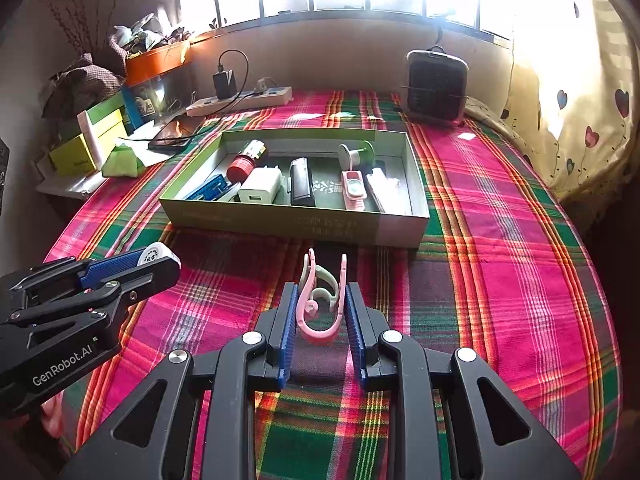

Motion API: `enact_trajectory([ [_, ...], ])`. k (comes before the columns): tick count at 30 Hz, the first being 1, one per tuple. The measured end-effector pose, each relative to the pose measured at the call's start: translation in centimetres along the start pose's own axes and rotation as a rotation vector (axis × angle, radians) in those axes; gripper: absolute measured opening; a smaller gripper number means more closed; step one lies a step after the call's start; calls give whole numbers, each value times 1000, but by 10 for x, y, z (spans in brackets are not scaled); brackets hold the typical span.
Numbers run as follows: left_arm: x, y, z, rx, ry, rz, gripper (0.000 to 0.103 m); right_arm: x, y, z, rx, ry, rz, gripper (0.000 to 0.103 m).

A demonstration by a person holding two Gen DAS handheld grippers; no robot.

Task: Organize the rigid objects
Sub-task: 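Carry the white disc with the left tool while the right tool carries the pink ear-hook to the tray, then lower the white disc with the left tool while the right tool lowers the ear-hook, then open both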

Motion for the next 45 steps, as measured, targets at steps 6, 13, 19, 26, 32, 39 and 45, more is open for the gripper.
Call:
enact_trajectory([
  [6, 12, -5, 1, -6, -6, 3, 26, 11, -3, 3, 2, -3, 9, 25],
  [13, 27, -15, 1, -14, -7, 2, 26, 28, -10, 9, 7, -4, 19, 25],
  [19, 43, -22, 1, -21, -10, 10, 26, 46, -16, 15, 12, -6, 32, 25],
  [26, 59, -34, -2, -30, -14, 9, 26, 61, -27, 19, 20, -9, 35, 25],
  [32, 71, -46, -7, -39, -9, 2, 26, 70, -38, 22, 28, -16, 28, 25],
  [39, 88, -59, -15, -39, -1, 6, 26, 74, -50, 34, 14, -32, 11, 25],
  [45, 98, -74, -17, -65, 6, -11, 26, 74, -59, 48, -9, -60, -3, 25],
])
Point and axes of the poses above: each gripper's, at about its wrist camera, not at the fingertips, and y roughly against the way its jaws point, z to its right, x to its top, the point moved 5 cm from there along -y, roughly the way its jaws point, and after that the axes turned 5 degrees about z, right-handed, at the moved point
